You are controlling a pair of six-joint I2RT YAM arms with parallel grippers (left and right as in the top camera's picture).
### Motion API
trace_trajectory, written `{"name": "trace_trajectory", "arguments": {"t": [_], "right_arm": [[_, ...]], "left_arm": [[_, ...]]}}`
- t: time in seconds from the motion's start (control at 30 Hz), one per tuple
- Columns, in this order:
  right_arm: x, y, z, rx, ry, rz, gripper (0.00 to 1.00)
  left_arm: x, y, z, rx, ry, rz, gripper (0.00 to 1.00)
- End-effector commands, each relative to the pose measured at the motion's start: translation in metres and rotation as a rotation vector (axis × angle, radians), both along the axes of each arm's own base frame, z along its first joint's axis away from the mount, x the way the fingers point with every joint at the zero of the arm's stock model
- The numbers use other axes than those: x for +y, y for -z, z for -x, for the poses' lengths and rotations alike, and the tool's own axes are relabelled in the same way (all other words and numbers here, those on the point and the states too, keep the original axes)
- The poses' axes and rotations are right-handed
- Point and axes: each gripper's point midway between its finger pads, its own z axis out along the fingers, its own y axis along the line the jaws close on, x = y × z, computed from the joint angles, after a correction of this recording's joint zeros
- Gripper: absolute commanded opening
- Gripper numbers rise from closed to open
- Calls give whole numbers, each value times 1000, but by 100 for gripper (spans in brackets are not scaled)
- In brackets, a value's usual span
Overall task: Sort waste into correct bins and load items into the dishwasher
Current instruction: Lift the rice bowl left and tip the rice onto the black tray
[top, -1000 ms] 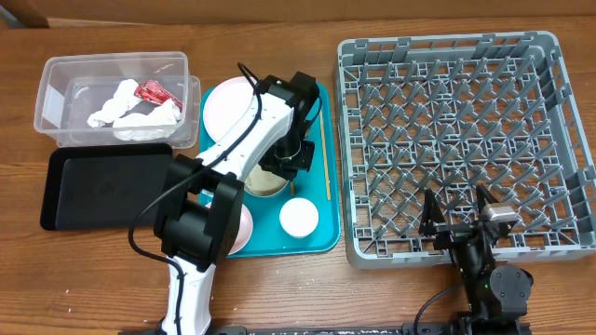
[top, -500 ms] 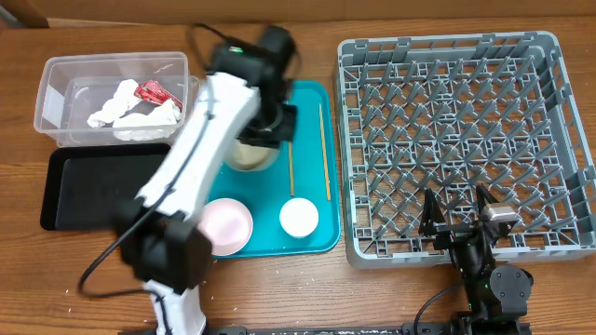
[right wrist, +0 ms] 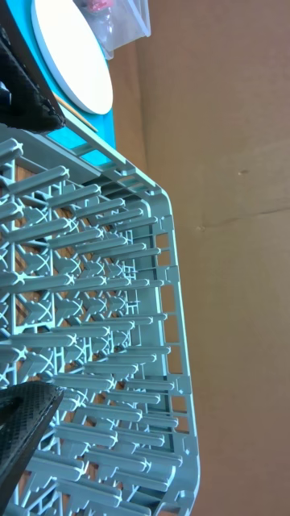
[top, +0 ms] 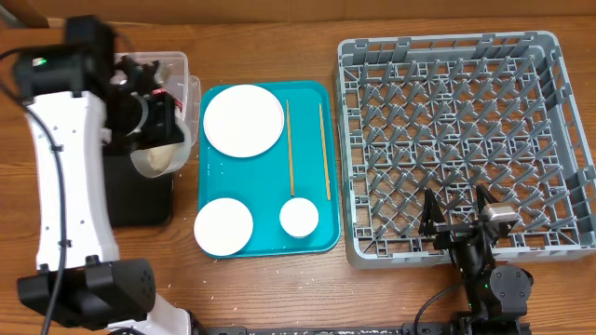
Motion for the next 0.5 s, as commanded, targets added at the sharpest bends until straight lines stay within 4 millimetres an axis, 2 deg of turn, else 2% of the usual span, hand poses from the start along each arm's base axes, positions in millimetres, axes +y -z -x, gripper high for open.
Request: {"name": "trace_trajectory", "arguments": {"t": [0.0, 0.27, 0.47], "right_arm": [[-2, 2, 0, -1, 8, -3, 100], [-2, 2, 0, -1, 8, -3, 100], [-2, 2, 0, -1, 8, -3, 100]], "left_arm": [[0, 1, 4, -85, 77, 232, 5], [37, 40, 8, -171, -80, 513, 4], [69, 50, 9, -306, -202, 630, 4]]}}
